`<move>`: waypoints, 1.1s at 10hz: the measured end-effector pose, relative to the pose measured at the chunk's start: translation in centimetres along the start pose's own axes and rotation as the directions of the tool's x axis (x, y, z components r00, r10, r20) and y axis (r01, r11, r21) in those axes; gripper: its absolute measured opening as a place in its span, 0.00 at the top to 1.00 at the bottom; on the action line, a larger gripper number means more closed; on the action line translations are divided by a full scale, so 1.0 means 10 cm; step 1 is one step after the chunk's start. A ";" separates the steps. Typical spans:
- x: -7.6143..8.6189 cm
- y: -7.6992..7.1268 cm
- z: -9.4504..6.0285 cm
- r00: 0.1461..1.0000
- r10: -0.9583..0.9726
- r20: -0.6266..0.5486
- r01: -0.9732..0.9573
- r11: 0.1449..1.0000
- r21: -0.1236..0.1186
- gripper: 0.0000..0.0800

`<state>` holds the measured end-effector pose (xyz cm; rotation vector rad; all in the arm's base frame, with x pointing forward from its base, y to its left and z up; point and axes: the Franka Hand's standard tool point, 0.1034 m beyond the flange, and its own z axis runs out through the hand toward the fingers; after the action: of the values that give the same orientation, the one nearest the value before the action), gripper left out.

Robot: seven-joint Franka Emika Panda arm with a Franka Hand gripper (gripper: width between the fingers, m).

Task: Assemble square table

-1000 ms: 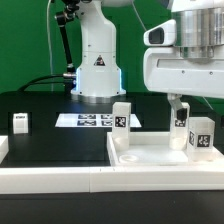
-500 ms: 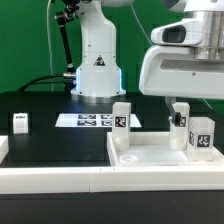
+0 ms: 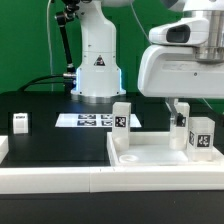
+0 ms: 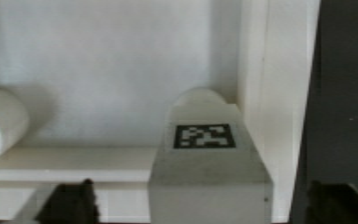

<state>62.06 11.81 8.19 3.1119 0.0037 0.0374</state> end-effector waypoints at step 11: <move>0.00 -0.04 0.00 0.666 0.746 0.016 -0.746 0.665 0.038 0.64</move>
Offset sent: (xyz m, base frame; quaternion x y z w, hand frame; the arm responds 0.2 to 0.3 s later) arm 0.0000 0.0000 0.0000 0.0000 0.0000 0.1296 0.9916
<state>62.09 12.18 8.21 2.8903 -1.2895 0.0557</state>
